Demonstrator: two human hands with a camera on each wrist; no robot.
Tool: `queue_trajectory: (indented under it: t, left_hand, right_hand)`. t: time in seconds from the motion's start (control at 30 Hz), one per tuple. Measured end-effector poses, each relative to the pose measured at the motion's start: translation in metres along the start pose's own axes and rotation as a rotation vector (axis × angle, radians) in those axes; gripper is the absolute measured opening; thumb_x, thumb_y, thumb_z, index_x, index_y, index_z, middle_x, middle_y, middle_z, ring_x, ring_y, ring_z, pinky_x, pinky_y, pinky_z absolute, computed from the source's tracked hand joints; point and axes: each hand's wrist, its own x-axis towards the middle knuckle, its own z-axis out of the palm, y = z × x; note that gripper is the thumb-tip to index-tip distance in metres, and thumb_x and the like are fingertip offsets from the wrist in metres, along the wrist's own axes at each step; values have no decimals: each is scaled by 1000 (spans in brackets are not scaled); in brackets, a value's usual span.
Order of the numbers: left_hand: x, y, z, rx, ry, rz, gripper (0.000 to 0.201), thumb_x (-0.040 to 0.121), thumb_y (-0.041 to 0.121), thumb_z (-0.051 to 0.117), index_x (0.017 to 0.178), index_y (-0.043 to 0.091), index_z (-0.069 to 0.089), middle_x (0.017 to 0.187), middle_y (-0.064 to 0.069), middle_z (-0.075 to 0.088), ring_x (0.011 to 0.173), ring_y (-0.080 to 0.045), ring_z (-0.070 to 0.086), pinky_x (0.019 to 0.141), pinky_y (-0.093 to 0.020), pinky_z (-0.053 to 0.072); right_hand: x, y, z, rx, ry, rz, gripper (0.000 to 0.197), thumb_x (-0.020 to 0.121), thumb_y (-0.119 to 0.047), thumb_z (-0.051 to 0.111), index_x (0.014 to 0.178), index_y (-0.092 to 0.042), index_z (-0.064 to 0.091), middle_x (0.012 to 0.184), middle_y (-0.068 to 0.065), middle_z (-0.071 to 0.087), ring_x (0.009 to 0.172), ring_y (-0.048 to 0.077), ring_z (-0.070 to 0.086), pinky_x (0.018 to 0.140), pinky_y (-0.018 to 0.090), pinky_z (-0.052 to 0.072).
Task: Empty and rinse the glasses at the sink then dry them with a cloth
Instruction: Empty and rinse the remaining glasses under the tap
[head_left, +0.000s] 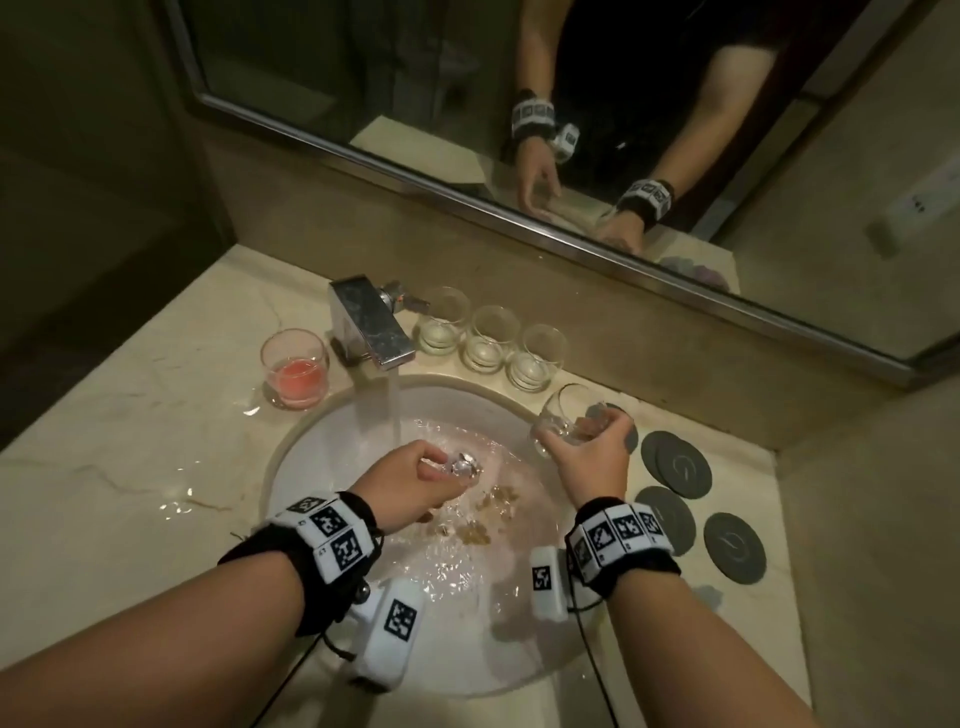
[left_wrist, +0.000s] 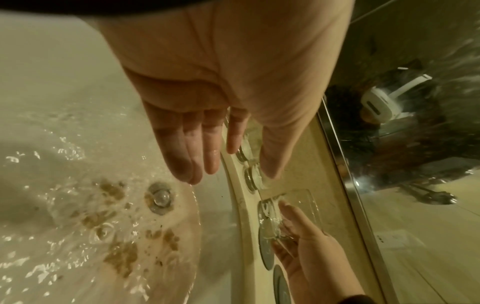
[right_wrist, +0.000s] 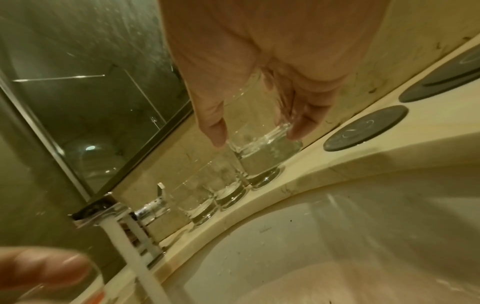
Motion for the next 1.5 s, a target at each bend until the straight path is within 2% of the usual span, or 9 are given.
queue_trajectory:
  t: [0.33, 0.67, 1.0, 1.07, 1.17, 1.27, 1.37, 1.43, 1.5]
  left_hand:
    - [0, -22, -28, -49, 132, -86, 37, 87, 31, 71, 117, 16, 54, 101, -5, 68, 91, -23, 70, 75, -32, 58]
    - [2, -33, -28, -91, 184, -146, 33, 88, 29, 70, 114, 15, 55, 100, -7, 67, 87, -23, 70, 66, -26, 55]
    - [2, -48, -37, -93, 230, -233, 32, 89, 28, 70, 112, 12, 55, 99, -8, 65, 77, -22, 69, 74, -35, 57]
    - [3, -49, -41, -86, 257, -240, 32, 89, 29, 70, 111, 11, 56, 99, -9, 65, 77, -22, 68, 74, -36, 58]
    - [11, -49, -48, -110, 320, -270, 35, 87, 31, 72, 110, 9, 57, 93, -12, 67, 75, -25, 66, 80, -44, 58]
    - [19, -49, -54, -125, 403, -304, 46, 84, 35, 74, 116, 6, 56, 84, -13, 69, 78, -32, 69, 87, -50, 57]
    - [21, -45, -68, -61, 643, -295, 70, 80, 39, 77, 132, 8, 43, 114, -14, 64, 105, -35, 64, 94, -43, 52]
    - [23, -39, -84, -65, 841, -230, 92, 69, 42, 84, 139, 14, 32, 138, -15, 46, 123, -35, 50, 102, -46, 45]
    - [30, -35, -101, -42, 923, -168, 110, 57, 50, 88, 143, 22, 23, 145, -14, 36, 130, -36, 42, 106, -52, 41]
  right_hand:
    - [65, 10, 20, -19, 77, 120, 81, 68, -28, 86, 127, -10, 33, 109, 12, 58, 101, 29, 60, 87, 39, 49]
    - [85, 14, 28, -37, 113, 124, 85, 70, -26, 84, 133, -8, 30, 120, 17, 58, 109, 33, 58, 92, 39, 48]
    - [88, 18, 24, 13, 89, 112, 96, 73, -18, 82, 147, -13, 22, 137, 13, 52, 126, 30, 50, 107, 43, 40]
    - [77, 20, 27, 80, 131, 130, 93, 70, -15, 82, 144, -12, 26, 133, 13, 54, 123, 28, 53, 105, 40, 42]
    - [48, 20, 35, 187, 202, 165, 68, 73, -11, 77, 128, -12, 37, 123, 13, 51, 108, 28, 56, 85, 27, 42]
    - [8, 15, 50, 208, 106, 197, 54, 81, -11, 70, 126, -13, 41, 117, 6, 51, 94, 21, 54, 77, 24, 37]
    - [-22, 7, 64, 198, -18, 142, 44, 82, -12, 69, 119, -16, 45, 114, 3, 55, 88, 16, 55, 81, 34, 46]
    - [-33, 0, 68, 182, -48, 103, 42, 82, -12, 70, 116, -19, 46, 111, 0, 56, 81, 8, 54, 83, 37, 51]
    - [-42, -7, 68, 164, -56, 71, 42, 82, -12, 71, 115, -19, 47, 108, -2, 57, 80, 5, 54, 82, 34, 50]
